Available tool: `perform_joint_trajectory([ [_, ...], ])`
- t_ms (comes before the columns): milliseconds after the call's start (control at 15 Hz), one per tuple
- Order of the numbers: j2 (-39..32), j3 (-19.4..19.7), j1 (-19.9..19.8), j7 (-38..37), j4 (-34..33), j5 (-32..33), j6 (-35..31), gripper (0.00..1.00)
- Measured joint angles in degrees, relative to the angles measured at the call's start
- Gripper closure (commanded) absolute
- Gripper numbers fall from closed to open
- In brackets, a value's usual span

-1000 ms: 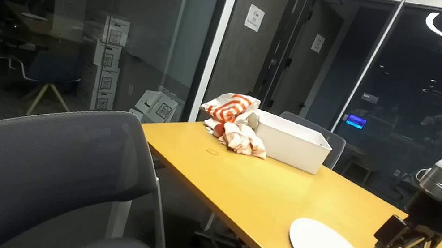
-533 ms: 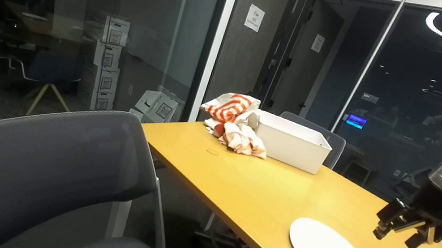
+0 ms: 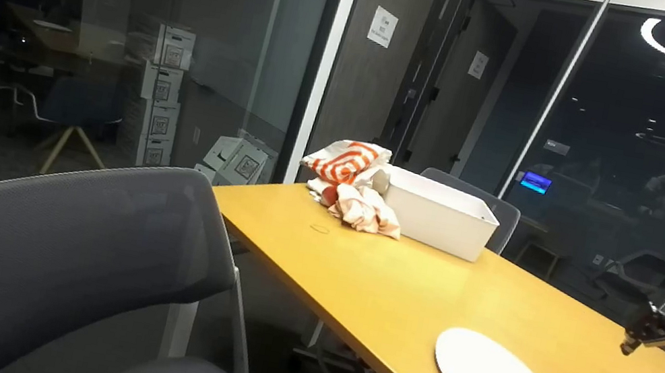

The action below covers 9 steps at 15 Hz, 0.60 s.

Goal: Pour the blocks out of the black bowl and onto the white plate.

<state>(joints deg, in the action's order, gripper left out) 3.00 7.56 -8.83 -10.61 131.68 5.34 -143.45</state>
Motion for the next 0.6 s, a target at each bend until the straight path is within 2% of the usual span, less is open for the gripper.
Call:
perform_joint_trajectory([
  [133,-0.8,0.8,-1.5,-5.9,0.3,6.7,-1.4,0.00],
  [333,-1.0,1.6,-2.6,-9.4,1.6,14.1,-1.6,0.00],
  [600,-1.3,3.0,-3.5,-9.9,3.1,16.0,-1.8,0.00],
])
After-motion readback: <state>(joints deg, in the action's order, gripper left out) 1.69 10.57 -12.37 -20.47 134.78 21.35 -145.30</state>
